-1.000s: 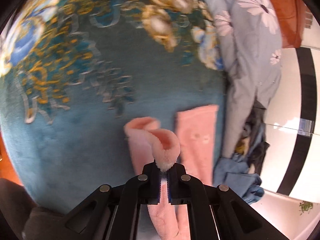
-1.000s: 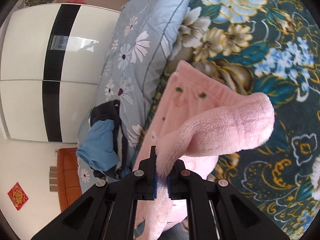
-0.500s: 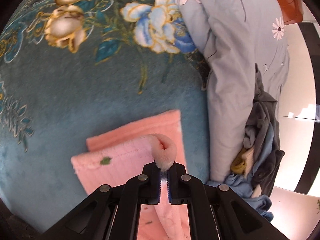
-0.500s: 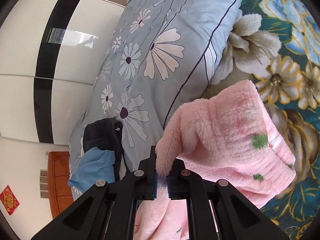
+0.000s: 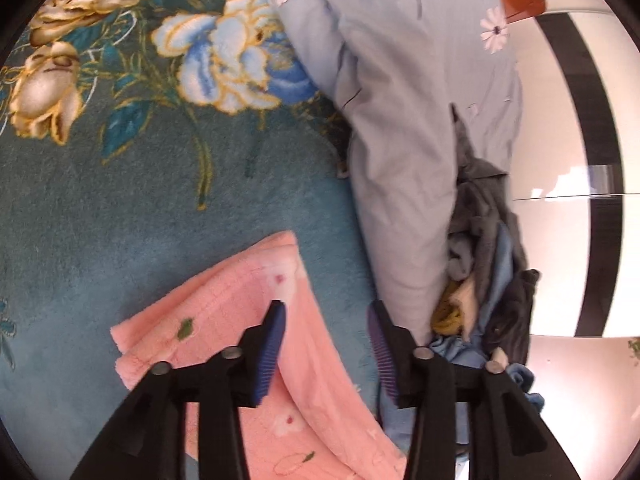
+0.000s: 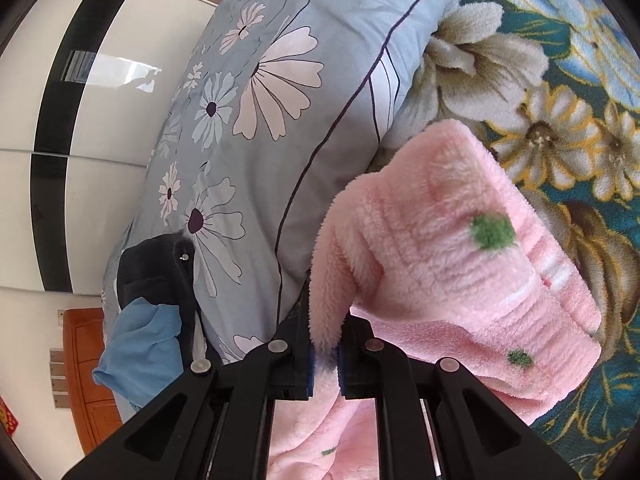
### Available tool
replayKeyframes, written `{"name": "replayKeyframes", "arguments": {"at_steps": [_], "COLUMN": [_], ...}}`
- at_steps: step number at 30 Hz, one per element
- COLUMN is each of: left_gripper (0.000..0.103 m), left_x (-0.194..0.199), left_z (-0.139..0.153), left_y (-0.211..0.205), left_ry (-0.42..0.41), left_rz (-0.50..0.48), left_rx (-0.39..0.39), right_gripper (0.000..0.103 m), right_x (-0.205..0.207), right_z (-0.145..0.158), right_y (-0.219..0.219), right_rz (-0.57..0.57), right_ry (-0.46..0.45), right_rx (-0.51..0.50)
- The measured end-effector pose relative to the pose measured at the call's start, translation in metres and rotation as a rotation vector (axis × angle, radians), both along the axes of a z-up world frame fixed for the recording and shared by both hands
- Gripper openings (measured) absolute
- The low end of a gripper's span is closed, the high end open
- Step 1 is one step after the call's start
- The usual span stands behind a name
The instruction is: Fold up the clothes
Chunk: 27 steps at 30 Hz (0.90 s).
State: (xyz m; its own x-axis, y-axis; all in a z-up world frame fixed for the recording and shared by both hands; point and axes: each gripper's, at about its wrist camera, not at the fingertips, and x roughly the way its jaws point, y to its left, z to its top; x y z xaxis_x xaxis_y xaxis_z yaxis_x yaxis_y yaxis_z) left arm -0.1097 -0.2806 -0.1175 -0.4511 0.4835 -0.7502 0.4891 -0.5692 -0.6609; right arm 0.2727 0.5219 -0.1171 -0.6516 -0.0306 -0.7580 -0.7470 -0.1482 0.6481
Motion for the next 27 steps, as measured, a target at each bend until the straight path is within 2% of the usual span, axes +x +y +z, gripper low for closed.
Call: {"name": "replayKeyframes", "arguments": {"at_steps": [2,4,6,9,13,15,17,21,23,27], "left_gripper": [0.058,0.061,0.061,0.061,0.061,0.061,0.061,0.061,0.065,0.066], "left_x": [0.008,0.02,0.036,0.061,0.091,0.098,0.098,0.096,0.093,0.089], "left_z": [0.006,0.006,-0.003,-0.028,-0.052,-0.059,-0.065,-0.074,-0.073,-0.072], "left_y": [-0.008,-0.015,-0.023,-0.032,-0.037,-0.033,-0.028,-0.017,-0.015,-0.013], "left_ry": [0.028,0.009,-0.037,-0.098,-0.111,-0.104,-0.113,-0.137,-0.14,-0.144], "left_rz": [-0.014,-0.023,-0.017,0.006,0.054,0.06,0.054,0.042,0.045,0.079], "left_rx": [-0.034,-0.11,-0.16,-0.176,-0.099,-0.077,-0.08,-0.101,-0.113,-0.109], "right_gripper": [0.012,0.017,0.037,0.049,0.053,0.057,0.064,0.064,0.064,0.064], "right_x": [-0.002,-0.003,-0.004,0.0,0.023,0.045,0.073,0.117,0.122,0.107], "right_z": [0.006,0.013,0.019,0.035,0.057,0.057,0.044,-0.004,-0.025,-0.053], "right_y": [-0.004,-0.01,-0.016,-0.029,-0.043,-0.048,-0.051,-0.058,-0.063,-0.07], "right_rz": [0.029,0.055,0.082,0.137,0.178,0.163,0.115,-0.002,-0.044,-0.064], "right_ry": [-0.007,-0.01,-0.012,0.007,-0.006,-0.026,-0.056,-0.095,-0.066,-0.037], "right_rx": [0.022,0.039,0.057,0.091,0.17,0.185,0.163,0.044,-0.012,-0.068]}}
